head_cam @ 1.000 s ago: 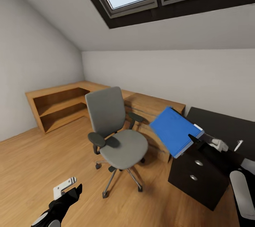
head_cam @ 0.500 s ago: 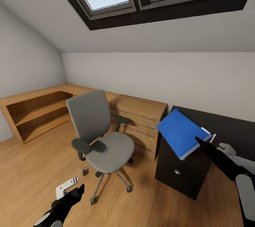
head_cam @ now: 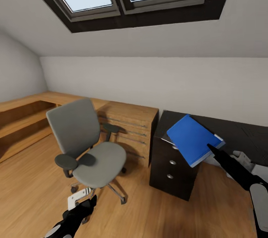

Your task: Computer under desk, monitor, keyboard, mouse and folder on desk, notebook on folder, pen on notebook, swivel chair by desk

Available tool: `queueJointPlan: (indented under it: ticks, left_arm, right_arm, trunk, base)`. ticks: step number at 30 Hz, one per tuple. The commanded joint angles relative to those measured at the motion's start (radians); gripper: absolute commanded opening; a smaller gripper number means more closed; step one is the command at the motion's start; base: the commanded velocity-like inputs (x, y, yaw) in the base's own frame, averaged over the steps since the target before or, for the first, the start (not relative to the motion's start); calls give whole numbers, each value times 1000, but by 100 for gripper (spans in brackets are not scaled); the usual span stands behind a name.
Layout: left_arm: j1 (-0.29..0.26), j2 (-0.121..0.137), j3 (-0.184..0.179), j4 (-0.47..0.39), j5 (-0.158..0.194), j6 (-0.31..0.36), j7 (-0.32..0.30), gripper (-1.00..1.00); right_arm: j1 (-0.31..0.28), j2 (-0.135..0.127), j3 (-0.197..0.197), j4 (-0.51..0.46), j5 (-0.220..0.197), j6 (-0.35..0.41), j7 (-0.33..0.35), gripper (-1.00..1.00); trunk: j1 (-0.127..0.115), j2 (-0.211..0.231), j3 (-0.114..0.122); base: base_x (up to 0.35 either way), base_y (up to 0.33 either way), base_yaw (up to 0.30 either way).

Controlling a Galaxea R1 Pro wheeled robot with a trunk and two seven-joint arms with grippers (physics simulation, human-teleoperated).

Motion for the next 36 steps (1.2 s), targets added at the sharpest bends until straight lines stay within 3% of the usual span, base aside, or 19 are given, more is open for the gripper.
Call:
queueJointPlan:
  ticks: [1, 36]
  left_arm:
    - [0, 1, -5, -2, 9, 1, 9, 100]
    - [0, 1, -17, 39, 7, 1, 14, 100]
  right_arm:
    - [-1, 0, -2, 4, -2, 6, 3, -100]
    - [-1, -1, -2, 35, -6, 0, 5, -100]
  trunk:
    - [-4, 7, 2]
    - [-138, 252, 112]
  base:
    - [0, 0, -300]
    - [0, 0, -300]
